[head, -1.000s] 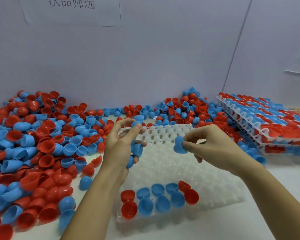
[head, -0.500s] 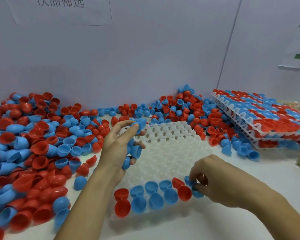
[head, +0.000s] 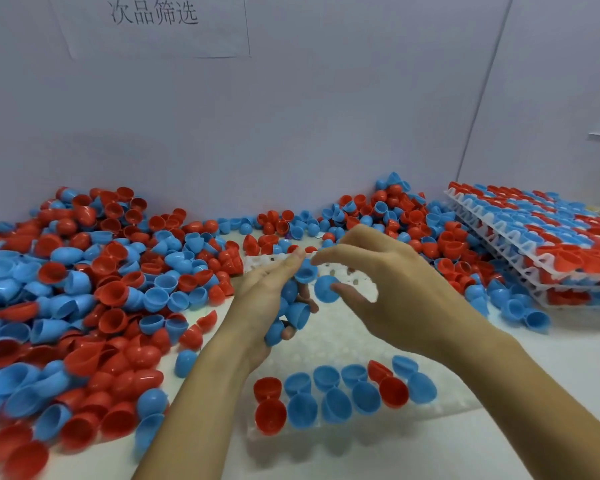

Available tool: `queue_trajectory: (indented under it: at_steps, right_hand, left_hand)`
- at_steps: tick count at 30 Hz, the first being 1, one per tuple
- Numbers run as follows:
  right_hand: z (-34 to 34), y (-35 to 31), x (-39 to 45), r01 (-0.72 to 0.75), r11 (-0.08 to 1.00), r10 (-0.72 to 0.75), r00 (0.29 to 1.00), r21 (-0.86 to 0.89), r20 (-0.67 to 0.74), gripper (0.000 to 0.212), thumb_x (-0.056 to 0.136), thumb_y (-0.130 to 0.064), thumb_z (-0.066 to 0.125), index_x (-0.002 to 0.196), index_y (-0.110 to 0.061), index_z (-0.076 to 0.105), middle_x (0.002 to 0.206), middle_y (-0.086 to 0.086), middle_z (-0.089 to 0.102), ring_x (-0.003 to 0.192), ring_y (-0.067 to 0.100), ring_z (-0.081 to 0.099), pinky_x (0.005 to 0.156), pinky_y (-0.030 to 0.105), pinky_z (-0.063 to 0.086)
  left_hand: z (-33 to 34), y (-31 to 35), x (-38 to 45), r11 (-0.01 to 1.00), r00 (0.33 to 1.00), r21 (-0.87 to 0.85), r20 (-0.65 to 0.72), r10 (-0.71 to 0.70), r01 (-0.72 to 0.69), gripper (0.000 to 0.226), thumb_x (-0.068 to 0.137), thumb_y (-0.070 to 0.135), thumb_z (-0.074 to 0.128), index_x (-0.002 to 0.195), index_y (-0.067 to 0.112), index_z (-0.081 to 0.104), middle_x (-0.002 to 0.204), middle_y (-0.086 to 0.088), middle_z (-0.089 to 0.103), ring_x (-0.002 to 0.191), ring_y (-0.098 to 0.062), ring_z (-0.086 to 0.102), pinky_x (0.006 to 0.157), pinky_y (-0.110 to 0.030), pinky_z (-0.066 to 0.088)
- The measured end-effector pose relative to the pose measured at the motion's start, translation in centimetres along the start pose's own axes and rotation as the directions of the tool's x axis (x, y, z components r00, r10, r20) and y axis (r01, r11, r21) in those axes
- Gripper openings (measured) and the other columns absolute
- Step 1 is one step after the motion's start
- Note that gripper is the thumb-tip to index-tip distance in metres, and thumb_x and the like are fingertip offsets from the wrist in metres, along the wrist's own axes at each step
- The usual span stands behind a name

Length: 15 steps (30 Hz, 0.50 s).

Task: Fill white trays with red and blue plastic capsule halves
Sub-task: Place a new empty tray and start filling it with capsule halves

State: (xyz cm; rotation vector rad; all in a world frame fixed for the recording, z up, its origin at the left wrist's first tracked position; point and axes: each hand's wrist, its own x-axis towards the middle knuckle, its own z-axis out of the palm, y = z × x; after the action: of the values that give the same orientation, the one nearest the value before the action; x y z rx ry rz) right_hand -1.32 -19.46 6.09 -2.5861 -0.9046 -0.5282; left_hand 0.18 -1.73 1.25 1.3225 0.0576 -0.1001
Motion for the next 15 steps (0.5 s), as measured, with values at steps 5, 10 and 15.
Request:
queue_trajectory:
  at_steps: [5, 10, 15]
  right_hand:
    - [1.4, -0.4, 2.3, -0.014, 0.999, 0.019, 0.995, -0.044, 0.098, 0.029, 0.093, -0.023, 0.067, 0.121, -0.032, 0.064, 0.116, -0.011, 0.063, 0.092, 0.003, 0.052, 0.081, 0.019, 0.051]
    - [0.4, 0.2, 1.9, -0.086, 0.996, 0.088, 0.991, -0.018, 0.104, 0.019, 0.094, -0.015, 0.065, 0.111, -0.017, 0.074, 0.099, -0.006, 0.071, 0.075, 0.001, 0.057, 0.066, 0.008, 0.044]
    - [-4.2, 4.2, -3.1, -0.306, 0.946, 0.321, 0.929, -0.104, 0.185, 0.014, 0.084, -0.025, 0.076, 0.098, -0.027, 0.077, 0.079, -0.021, 0.063, 0.076, 0.001, 0.06, 0.062, 0.019, 0.052]
  left_hand:
    - [0.2, 0.2, -0.1, 0.999, 1.0, 0.043, 0.016, -0.01, 0.009, 0.037, 0.095, 0.051, 0.06, 0.1, 0.016, 0.073, 0.082, -0.008, 0.072, 0.058, -0.015, 0.065, 0.038, -0.021, 0.037]
    - [0.2, 0.3, -0.1, 0.999, 0.999, 0.01, -0.032, -0.036, 0.036, 0.037, 0.092, 0.055, 0.061, 0.1, 0.022, 0.075, 0.087, -0.006, 0.068, 0.063, -0.015, 0.068, 0.039, -0.022, 0.037]
    - [-0.1, 0.4, 0.2, 0.972, 0.991, -0.221, -0.084, -0.104, 0.083, 0.035, 0.094, 0.048, 0.061, 0.095, 0.016, 0.074, 0.077, -0.002, 0.065, 0.06, -0.013, 0.065, 0.033, -0.019, 0.034]
